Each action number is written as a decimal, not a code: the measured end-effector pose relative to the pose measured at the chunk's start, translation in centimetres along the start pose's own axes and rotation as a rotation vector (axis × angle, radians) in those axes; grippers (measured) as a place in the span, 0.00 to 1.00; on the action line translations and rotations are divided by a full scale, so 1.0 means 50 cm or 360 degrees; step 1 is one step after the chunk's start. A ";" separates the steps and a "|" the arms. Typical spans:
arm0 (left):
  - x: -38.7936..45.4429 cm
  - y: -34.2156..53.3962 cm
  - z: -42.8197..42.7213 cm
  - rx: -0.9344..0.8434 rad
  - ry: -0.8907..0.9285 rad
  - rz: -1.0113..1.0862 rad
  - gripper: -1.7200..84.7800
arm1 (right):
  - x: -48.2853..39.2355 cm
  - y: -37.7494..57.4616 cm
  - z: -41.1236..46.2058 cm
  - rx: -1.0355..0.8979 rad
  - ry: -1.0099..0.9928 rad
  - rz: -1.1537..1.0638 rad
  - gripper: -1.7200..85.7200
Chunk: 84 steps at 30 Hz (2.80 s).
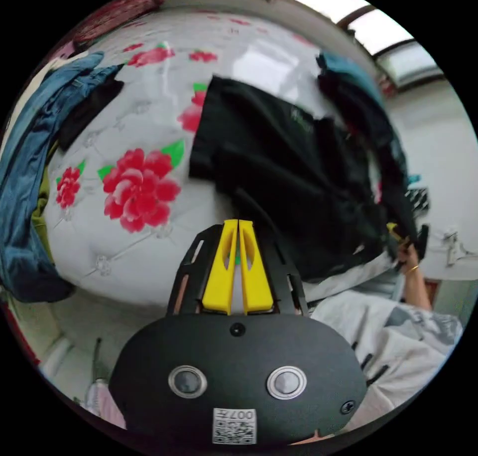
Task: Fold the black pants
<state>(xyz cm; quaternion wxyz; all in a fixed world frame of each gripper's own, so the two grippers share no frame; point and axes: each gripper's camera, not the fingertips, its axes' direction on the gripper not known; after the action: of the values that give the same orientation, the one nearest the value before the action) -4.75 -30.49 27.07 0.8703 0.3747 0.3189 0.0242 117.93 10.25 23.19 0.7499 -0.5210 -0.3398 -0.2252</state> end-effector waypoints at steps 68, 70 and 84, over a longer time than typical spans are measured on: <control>0.417 -0.494 0.472 -0.0272 -0.0291 0.0567 0.02 | -0.312 -0.186 0.110 -0.0167 0.0548 -0.0250 0.08; 0.409 -0.515 0.474 -0.0344 -0.0249 0.0660 0.01 | -0.307 -0.192 0.105 -0.0162 0.0532 -0.0202 0.08; 0.059 -0.460 0.177 0.0020 -0.0299 0.0144 0.10 | -0.316 -0.204 0.057 -0.0085 0.0414 -0.0238 0.09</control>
<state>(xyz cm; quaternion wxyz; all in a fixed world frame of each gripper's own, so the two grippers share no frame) -1.88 -51.79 14.70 0.8919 0.3949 0.2188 0.0261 99.56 9.01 18.48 0.7546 -0.4804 -0.2716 -0.3550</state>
